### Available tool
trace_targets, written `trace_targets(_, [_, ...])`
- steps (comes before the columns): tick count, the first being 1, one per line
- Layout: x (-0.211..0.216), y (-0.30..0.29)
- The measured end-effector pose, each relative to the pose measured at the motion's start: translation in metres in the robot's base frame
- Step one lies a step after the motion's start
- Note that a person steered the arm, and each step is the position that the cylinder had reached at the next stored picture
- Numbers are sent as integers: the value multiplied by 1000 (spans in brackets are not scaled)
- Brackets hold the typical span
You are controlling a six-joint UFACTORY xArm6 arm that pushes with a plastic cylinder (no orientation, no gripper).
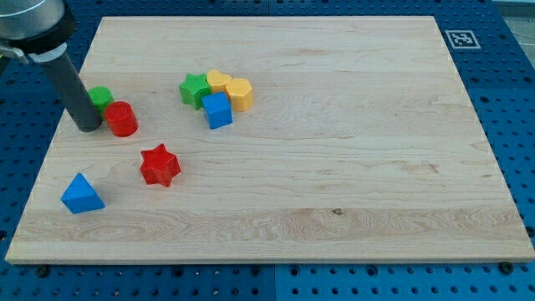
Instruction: Move the green circle above to the red circle
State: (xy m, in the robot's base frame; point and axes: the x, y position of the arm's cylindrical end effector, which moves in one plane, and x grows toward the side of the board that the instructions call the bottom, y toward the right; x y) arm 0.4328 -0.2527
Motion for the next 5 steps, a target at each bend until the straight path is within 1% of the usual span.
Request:
trace_targets(1, [-22, 0])
trace_targets(3, [-32, 0])
trace_targets(5, [-56, 0])
